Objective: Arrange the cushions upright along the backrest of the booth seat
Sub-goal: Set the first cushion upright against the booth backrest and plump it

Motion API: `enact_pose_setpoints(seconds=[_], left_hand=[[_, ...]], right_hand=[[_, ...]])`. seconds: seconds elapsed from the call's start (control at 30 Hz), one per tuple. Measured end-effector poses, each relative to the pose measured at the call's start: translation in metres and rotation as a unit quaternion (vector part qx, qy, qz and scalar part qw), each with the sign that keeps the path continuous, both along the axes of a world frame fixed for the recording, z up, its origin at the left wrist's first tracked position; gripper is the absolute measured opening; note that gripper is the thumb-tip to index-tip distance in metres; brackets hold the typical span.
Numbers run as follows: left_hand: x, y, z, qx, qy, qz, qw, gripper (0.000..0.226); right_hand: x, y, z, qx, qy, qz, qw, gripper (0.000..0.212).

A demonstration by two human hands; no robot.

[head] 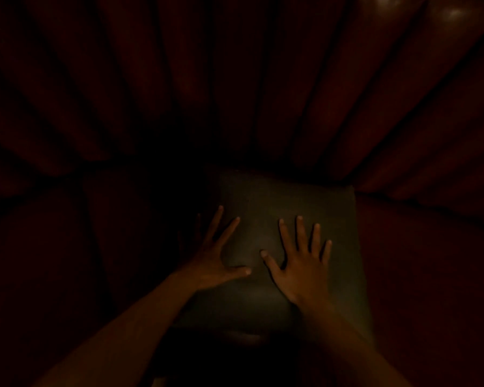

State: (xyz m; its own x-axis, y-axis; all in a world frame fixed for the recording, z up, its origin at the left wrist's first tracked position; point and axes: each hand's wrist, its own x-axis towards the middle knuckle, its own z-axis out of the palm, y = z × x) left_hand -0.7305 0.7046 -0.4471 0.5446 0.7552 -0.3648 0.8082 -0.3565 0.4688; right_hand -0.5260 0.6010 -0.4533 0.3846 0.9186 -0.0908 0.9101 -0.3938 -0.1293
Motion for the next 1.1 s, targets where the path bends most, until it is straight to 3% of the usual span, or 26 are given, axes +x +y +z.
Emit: enact_pose_setpoints(seconds=[0.27,0.47,0.6,0.73,0.83,1.1], left_hand=[[-0.004,0.013,-0.073,0.122,-0.102,0.032,0.987,0.119],[0.001,0.019,-0.046,0.021,-0.112,0.019,0.993,0.115],[0.019,0.023,0.000,-0.007,-0.081,-0.016,0.997,0.126],[0.061,0.044,0.040,-0.016,0.006,-0.109,0.994,0.138],[0.067,0.051,0.015,-0.054,0.072,-0.147,0.985,0.143],[0.064,0.059,-0.035,0.019,0.034,-0.141,0.989,0.143]], right_hand=[[-0.005,0.017,-0.032,0.028,-0.042,0.001,0.999,0.083],[0.010,0.023,-0.011,-0.032,0.024,0.013,0.999,0.087],[0.042,0.024,0.027,-0.022,0.054,0.032,0.998,0.111],[0.069,0.031,0.032,-0.118,0.086,0.059,0.987,0.132],[0.074,0.023,0.010,-0.136,0.107,0.053,0.983,0.133],[0.074,0.030,-0.027,-0.100,0.084,0.043,0.990,0.131]])
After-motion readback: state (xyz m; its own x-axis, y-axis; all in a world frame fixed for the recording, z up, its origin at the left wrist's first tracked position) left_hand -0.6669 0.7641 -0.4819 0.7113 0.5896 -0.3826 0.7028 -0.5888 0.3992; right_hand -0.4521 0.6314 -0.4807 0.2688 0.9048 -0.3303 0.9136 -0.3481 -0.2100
